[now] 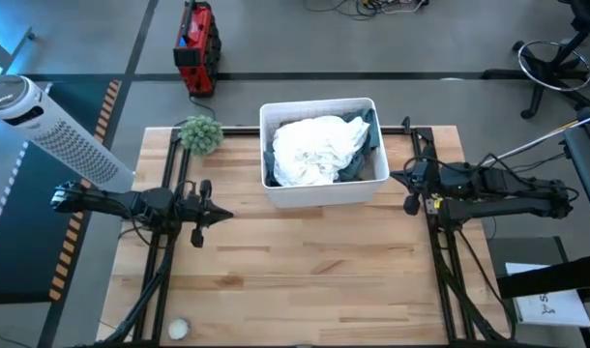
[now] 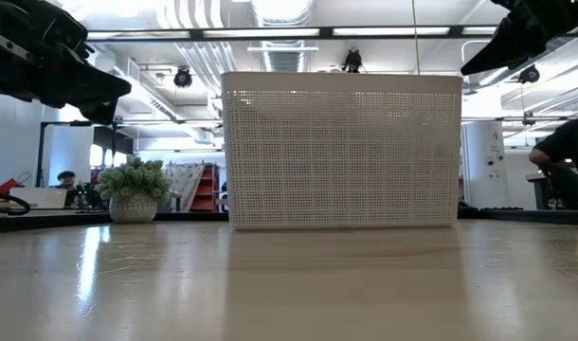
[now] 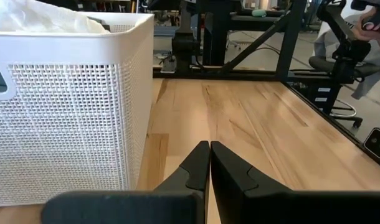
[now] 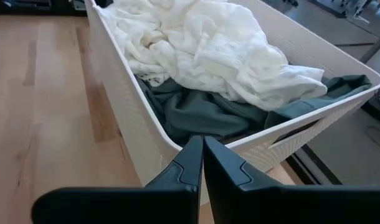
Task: Sort clothes
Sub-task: Adjust the white bin
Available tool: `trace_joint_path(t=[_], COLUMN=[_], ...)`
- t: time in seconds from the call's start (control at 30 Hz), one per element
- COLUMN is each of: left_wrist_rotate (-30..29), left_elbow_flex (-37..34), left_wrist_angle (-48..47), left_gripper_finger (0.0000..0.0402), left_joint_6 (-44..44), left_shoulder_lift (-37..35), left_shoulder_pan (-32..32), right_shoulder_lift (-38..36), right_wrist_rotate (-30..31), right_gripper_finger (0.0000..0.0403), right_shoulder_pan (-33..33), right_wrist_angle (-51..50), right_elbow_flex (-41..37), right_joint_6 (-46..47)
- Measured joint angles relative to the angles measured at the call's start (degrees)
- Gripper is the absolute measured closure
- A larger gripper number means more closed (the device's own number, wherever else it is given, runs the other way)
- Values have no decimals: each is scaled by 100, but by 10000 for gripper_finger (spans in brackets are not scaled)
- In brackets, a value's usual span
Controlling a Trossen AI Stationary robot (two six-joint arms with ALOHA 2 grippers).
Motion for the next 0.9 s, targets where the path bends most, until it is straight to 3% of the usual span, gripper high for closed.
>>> trace_joint_path(t=[0.3,0.47,0.67,0.9], left_wrist_rotate=[-7,-9,-21,-39], left_elbow_flex=[0,0,0,0], left_wrist_angle=[-43,-50,-275,-358], left_gripper_finger=[402,402,402,401], left_joint_6=[-12,-11,-15,148], left_shoulder_lift=[-9,-15,-110,-508], left_shoulder_pan=[0,0,0,0], right_shoulder_lift=[935,1133,942,275], right_wrist_rotate=[51,-40,-894,-1716], right_gripper_finger=[403,403,403,403], right_shoulder_pan=[-2,-4,90,101], right_wrist_angle=[433,937,1344,2528], right_elbow_flex=[37,66,258,-615], right_joint_6=[67,-382,-877,-1433])
